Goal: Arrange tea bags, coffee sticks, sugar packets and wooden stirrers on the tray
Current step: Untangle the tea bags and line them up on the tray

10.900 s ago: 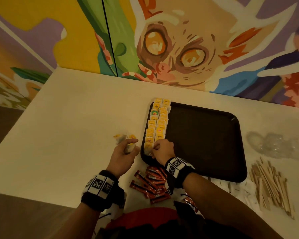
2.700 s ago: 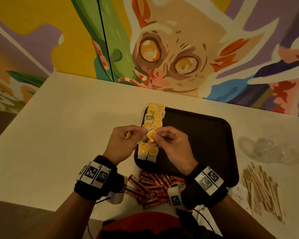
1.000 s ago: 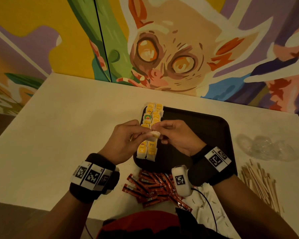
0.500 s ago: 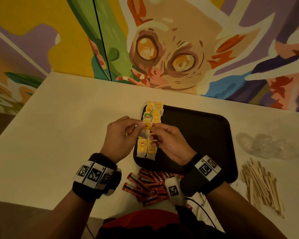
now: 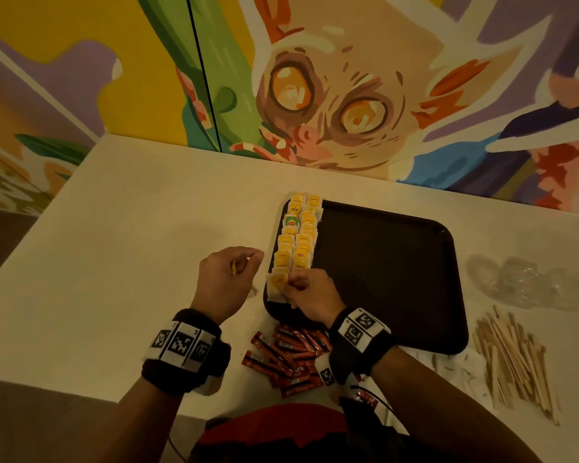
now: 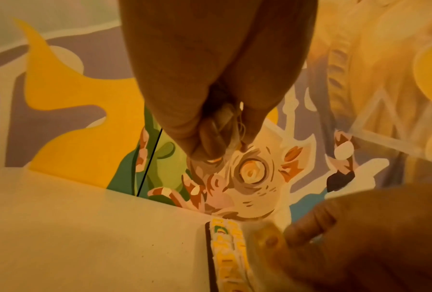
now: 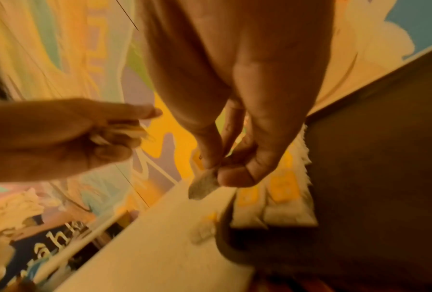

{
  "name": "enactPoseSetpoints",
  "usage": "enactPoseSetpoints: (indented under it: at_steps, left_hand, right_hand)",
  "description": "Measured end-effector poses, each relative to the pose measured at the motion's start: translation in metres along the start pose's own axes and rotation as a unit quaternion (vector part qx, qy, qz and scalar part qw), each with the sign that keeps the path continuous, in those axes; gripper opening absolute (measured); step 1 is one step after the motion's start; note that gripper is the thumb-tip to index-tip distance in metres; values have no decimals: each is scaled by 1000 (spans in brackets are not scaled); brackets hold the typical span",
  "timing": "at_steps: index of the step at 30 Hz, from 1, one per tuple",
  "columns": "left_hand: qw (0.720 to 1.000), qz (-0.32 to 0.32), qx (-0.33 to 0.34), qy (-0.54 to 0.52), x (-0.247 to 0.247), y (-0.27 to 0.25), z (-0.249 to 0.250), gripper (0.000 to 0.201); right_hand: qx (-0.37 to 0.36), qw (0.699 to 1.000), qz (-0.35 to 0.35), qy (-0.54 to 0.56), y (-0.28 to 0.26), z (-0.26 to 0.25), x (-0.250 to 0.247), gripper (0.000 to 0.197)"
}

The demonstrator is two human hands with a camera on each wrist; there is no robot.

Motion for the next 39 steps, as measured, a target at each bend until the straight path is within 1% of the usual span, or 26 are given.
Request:
enactPoseSetpoints:
  at_steps: [3,6,9,12,16,20,22,24,26,28,30,32,33,34,37,39]
  left_hand:
    - [1000,-2,-22,1,-2,-3,-8,14]
    - [999,-1,-39,-4,-4,-4,-15,14]
    - [999,-1,-46,-3,-5,-4,-19,14]
    - [999,-2,-51,-3,-5,-5,-20,13]
    - [999,-7,-46,5,-2,-4,-20,13]
    - [999,-13,-37,17,1,-3,-22,12]
    - [998,-33,-38,23,6,-4,-25,8]
    - [996,-70,-39,47,14,-6,-30,6]
    - [991,-103,-39,77,27,-10,-36,14]
    - [985,-136,-36,104,44,-12,-42,28]
    - [976,-169,-42,132,63,-13,-49,43]
    - [970,-184,-62,143,77,-12,-54,50]
    - [969,-183,-68,148,82,-11,-57,52]
    - [969,-179,-75,154,86,-9,-60,53]
    - [965,-163,-115,168,92,-3,-67,55]
    - [964,-155,-130,172,95,1,-70,52]
  right_hand:
    - [45,997,-25,-64,7,23,11,20]
    - [82,991,-26,-106,14,38,22,19]
    - [106,985,-19,-135,20,51,32,16]
    - [122,984,19,-125,20,55,33,15]
    - [107,985,48,-125,17,55,28,23]
    - [72,991,50,-98,14,50,25,25]
    - [46,993,53,-92,13,48,21,23]
    - [26,993,72,-94,11,46,10,24]
    - [23,990,108,-91,8,46,-2,30]
    - [27,986,128,-103,6,49,-11,35]
    - [46,985,110,-123,3,52,-14,44]
    - [69,986,81,-131,3,55,-13,62]
    - [71,986,74,-133,3,54,-12,65]
    - [69,985,70,-140,5,54,-10,63]
    - [52,983,80,-158,9,53,-7,48]
    - [54,983,85,-151,10,53,-6,44]
Point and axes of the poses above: each hand's wrist, its own y-axis towards the middle knuckle, its own x-axis out of the palm, z = x × y, the point moved 5 cm from there along y, towards the middle knuckle, and after that the axes turned 9 degrees about -x, right-handed, at the moved point
